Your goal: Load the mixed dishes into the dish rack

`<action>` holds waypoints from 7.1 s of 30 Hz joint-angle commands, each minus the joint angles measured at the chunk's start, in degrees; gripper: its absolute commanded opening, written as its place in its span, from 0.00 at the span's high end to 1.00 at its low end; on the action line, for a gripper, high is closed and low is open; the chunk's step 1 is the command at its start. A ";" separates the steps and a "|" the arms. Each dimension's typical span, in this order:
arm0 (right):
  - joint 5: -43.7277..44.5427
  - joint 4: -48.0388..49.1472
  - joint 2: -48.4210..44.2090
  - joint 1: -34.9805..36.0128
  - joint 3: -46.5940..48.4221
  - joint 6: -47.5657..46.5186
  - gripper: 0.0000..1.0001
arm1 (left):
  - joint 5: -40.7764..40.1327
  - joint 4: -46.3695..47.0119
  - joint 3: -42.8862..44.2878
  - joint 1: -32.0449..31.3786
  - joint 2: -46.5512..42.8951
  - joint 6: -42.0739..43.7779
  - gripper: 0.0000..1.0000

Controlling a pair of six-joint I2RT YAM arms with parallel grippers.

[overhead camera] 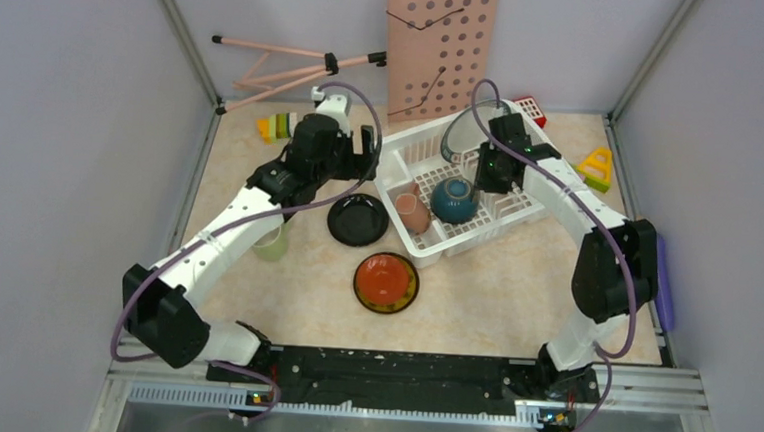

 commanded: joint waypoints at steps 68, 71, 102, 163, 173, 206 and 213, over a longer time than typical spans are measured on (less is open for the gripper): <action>-18.91 19.13 -35.44 5.10 -26.37 -4.78 0.34 | -6.85 0.29 -11.85 20.10 4.47 -19.59 0.11; -18.50 18.76 -34.95 5.13 -26.28 -4.95 0.34 | -7.42 1.49 -9.81 21.33 5.99 -18.75 0.11; -24.51 21.64 -36.94 5.14 -27.74 -3.91 0.14 | -8.90 -0.46 6.41 26.04 22.37 -14.73 1.00; -27.70 80.58 -25.41 9.05 -28.99 25.98 1.00 | 43.85 60.56 -6.33 1.08 10.05 -70.51 1.00; -24.27 69.56 -30.41 9.06 -27.34 14.71 1.00 | 42.64 60.71 -5.78 3.68 11.20 -69.50 0.52; 14.13 11.42 -26.48 9.49 -10.57 -4.05 1.00 | 21.53 22.56 -14.38 13.12 -4.79 -40.06 0.52; 17.56 15.31 -20.25 9.75 -11.78 -2.98 1.00 | 16.36 17.99 -16.49 13.29 -9.74 -35.89 0.52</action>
